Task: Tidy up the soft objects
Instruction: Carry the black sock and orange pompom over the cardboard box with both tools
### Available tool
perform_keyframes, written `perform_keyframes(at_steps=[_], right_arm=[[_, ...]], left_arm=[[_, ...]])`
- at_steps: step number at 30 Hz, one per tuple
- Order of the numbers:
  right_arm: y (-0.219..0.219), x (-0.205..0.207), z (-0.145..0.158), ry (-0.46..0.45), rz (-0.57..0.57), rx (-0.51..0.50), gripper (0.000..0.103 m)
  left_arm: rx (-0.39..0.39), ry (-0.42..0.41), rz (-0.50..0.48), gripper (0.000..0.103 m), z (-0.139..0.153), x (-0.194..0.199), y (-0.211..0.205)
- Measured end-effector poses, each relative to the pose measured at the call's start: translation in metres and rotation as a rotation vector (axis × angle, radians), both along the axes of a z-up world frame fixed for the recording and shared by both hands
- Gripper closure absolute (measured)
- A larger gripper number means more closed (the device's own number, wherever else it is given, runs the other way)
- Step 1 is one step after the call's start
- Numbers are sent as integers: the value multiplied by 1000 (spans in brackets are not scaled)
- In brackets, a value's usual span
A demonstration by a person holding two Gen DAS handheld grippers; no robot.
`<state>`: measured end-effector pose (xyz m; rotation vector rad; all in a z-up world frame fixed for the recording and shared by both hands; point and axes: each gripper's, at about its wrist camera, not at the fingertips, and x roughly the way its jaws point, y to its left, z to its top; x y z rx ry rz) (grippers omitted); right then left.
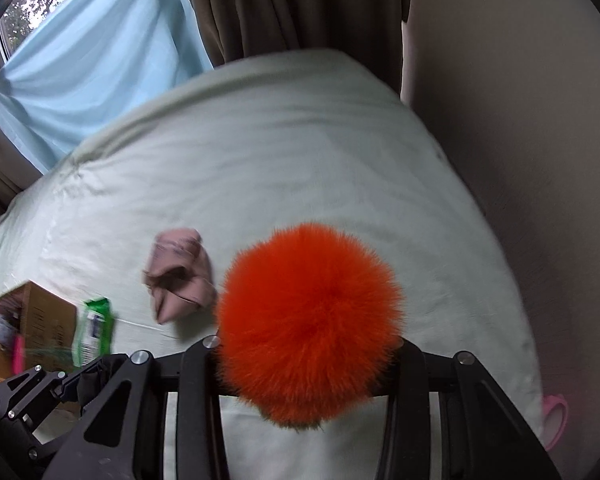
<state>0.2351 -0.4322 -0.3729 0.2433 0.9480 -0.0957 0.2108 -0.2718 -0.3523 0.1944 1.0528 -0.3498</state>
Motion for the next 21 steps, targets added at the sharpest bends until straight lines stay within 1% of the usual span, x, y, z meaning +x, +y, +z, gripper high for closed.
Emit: perform_keyframes(at_steps=[1,5,8,12,14,17,21], right_arm=[[2,-3,14,-13,-1,-3,67],[9,-17,63,-58,2,-12,67],[22,-30,100,-83,8,-10,67],[48,-50,147,-112,27,-2,67],[65,-59,163,-118,47,-2,67],[95,-71,184,-125,87,6,67],[149,-85,208,-143,157,9,67]], left_arm=[[-8,-7,6,81,9,0,3],[-52,-49,48,81,63,-10,22],[-79,-80,92,81,102,-20,47],[-110,-101,150,81,146,-29,84],[-126,-103,182,81,168,-36,110],[-141,-110,223,81,190,-42,146],[-141,-128,282,81,211,-50,201]])
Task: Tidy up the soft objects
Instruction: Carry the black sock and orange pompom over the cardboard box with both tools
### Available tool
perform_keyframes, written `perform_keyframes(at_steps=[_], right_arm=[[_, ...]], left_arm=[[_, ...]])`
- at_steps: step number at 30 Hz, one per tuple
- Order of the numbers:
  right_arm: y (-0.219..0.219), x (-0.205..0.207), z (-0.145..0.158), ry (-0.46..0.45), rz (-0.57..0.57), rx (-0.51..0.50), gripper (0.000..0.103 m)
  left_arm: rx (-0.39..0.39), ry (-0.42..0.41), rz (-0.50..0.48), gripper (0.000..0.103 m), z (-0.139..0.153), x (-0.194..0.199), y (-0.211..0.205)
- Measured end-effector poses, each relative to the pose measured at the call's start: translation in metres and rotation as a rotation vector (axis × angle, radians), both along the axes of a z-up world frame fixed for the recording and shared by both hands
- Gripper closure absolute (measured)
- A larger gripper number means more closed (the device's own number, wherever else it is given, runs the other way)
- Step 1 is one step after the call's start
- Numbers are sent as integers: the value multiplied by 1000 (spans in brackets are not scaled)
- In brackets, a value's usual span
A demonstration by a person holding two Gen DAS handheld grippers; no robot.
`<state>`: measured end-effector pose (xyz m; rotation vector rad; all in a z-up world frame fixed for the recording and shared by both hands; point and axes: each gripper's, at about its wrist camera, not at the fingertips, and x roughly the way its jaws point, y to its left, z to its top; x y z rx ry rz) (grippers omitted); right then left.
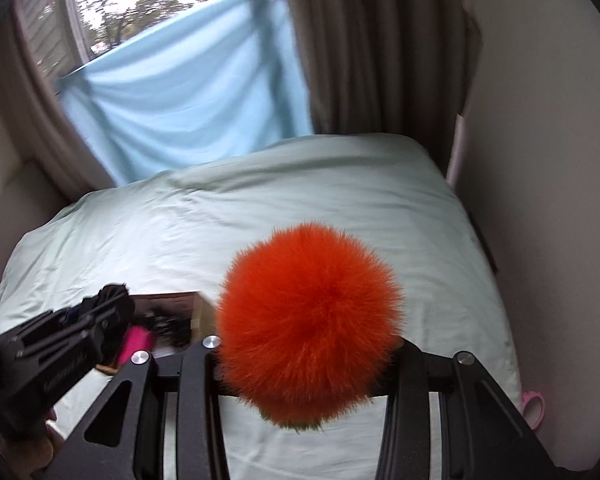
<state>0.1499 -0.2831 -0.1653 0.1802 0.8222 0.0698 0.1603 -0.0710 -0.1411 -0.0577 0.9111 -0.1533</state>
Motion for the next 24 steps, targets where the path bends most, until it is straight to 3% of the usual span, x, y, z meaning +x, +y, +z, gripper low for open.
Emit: perform_keyframes(at_steps=[5,12,24], right_arm=[[68,-8,13,-14,75,26,67],[158,5,3,20,142,66,67],[251,49,-53,153,147,39,67]], left_arm=[[2,13,48,81,11,-4,71],[1,61,105,81,-7,1,161],[11,201,104,81,-82,53,249]])
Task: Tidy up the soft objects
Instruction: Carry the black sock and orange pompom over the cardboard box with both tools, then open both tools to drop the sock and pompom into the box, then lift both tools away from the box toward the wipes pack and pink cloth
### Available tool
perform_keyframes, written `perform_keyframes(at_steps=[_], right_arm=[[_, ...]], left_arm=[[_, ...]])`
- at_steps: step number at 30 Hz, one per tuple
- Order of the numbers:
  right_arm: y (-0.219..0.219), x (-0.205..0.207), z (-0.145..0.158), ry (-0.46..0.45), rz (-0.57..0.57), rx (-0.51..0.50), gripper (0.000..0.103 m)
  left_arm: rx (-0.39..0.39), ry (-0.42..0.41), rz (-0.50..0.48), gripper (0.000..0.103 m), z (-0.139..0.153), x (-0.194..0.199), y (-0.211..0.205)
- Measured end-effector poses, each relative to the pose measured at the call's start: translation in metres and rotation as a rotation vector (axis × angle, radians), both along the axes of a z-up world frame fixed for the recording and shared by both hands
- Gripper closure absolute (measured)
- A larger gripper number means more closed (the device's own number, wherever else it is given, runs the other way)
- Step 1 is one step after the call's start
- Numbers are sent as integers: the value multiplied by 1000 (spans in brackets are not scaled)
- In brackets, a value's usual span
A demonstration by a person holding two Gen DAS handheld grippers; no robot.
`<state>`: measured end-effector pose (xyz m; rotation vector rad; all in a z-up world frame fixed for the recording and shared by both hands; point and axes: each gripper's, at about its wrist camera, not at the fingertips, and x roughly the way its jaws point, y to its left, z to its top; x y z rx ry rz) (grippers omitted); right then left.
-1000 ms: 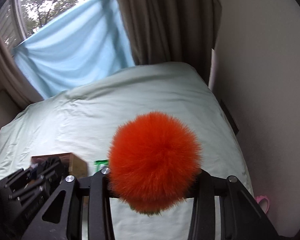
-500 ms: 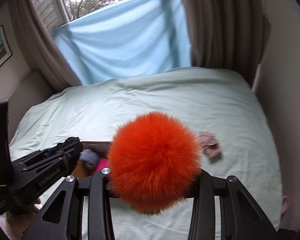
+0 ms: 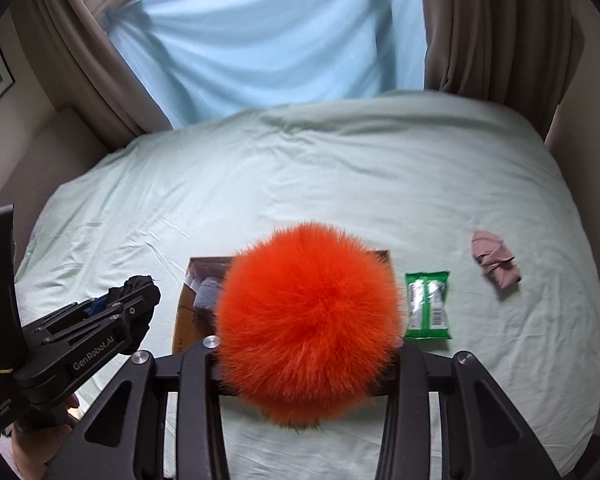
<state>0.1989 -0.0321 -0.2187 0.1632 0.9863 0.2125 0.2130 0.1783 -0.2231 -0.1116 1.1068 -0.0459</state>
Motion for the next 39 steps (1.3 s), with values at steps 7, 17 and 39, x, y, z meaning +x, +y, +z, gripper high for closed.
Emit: perform_keyframes(at_steps=[7,17,39], right_arm=[[16,32,-50,109,20,-71,67],[13,63,-109,275,44,-85,66],[14,52,-153,360,133,-68,0]], left_arm=[[-10,97,-42,81,-47,39,3],[-8,257,-106,81,-110,89,-26],[76,284,-134,0,-110,101,-26]])
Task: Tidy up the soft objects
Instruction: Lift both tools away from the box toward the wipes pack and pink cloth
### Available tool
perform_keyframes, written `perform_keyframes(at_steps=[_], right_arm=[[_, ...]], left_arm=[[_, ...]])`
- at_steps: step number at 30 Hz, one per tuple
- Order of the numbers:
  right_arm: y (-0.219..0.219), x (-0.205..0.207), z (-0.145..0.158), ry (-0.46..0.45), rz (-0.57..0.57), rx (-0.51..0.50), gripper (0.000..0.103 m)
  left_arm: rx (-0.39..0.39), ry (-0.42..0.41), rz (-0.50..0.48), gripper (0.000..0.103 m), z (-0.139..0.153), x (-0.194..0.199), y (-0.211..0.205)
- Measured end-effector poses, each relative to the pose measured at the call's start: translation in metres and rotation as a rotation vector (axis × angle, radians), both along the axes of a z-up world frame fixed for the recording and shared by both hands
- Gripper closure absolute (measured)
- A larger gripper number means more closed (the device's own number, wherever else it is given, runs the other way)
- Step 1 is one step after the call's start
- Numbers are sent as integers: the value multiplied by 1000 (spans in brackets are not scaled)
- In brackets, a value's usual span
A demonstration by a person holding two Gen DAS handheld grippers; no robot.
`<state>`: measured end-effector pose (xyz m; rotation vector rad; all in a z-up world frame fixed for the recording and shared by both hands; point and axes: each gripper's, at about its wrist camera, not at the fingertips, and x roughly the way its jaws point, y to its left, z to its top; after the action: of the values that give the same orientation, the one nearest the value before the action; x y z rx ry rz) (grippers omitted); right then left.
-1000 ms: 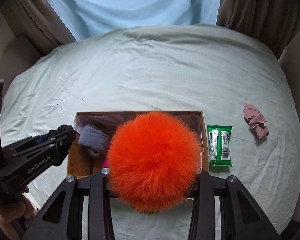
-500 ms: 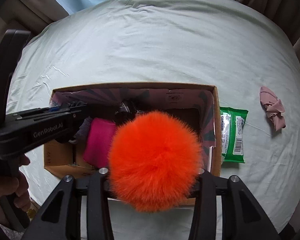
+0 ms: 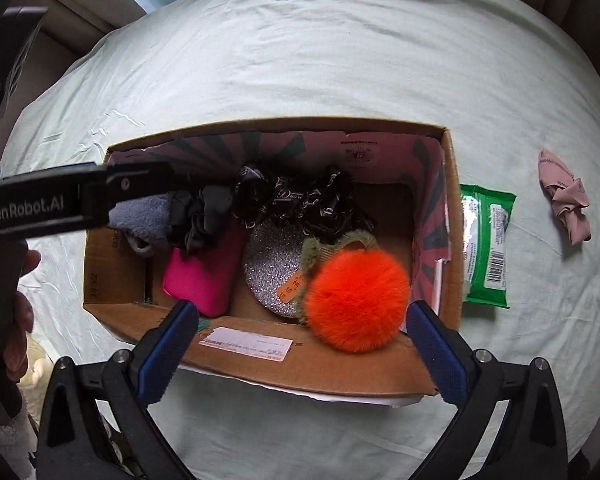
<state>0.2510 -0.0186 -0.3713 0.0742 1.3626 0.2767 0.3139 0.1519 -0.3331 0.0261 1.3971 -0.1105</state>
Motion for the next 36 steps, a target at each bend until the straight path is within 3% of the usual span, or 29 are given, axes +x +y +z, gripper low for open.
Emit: perform_keyframes(at_steps=[11,22,26,36], right_arm=[[1,-14,46,-95,4,-3,0],[-3,-58,134,-252,-33,-11,0],[-9,-83,172,-314,-77,-6,0],[-38,-145,251,-500,-179,-69,0]], left_arm=[[-19,-101,21,0,56,-33,12],[-10,-252,50,0,139,-97,28],[-46,-338,70,0,176,-131,35],[-40,-520,123,0,246,-199,36]])
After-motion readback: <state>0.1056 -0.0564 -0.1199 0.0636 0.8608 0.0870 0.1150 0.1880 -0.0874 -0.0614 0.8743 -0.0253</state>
